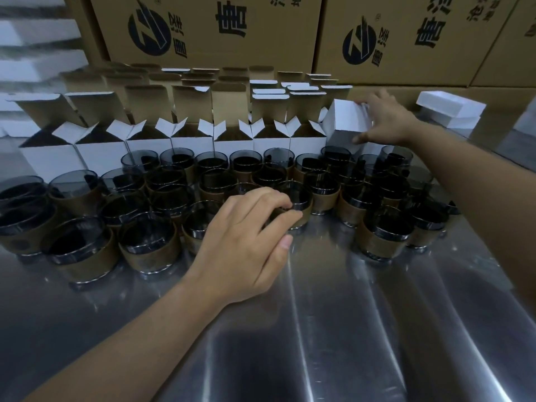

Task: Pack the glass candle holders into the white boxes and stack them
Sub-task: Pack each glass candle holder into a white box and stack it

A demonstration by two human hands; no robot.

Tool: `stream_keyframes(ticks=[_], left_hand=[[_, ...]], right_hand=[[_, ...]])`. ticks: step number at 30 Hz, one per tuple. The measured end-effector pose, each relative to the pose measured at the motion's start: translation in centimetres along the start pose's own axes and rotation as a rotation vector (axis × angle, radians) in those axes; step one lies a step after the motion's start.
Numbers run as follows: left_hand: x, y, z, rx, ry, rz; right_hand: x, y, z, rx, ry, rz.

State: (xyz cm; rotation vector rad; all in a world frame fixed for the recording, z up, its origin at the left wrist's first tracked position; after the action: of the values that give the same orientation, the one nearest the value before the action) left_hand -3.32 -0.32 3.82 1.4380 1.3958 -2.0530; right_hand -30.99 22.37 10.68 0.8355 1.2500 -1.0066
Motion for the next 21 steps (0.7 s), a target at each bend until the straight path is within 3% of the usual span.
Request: stream_keyframes(ticks=[11, 21], left_hand=[[0.6, -0.3, 0.1, -0.057, 0.004, 0.137], [1.0, -0.3, -0.1, -0.053, 0.030, 0.186]], right_hand=[[2.1, -1.4, -0.1, -0.054, 0.128, 0.117], [2.5, -2.5, 0.2, 0.048, 0.182, 0.195]])
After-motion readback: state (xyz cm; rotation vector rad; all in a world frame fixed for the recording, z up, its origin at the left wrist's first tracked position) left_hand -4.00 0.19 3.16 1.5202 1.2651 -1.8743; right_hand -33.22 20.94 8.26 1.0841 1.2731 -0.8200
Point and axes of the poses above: each hand's wrist, its own y-axis away from the middle knuckle, its own x-axis out of the palm, z = x × y, the point moved 4 cm from there along -y, towards the middle knuckle, and after that the axes turned 14 degrees about z, right-handed, at the moved point
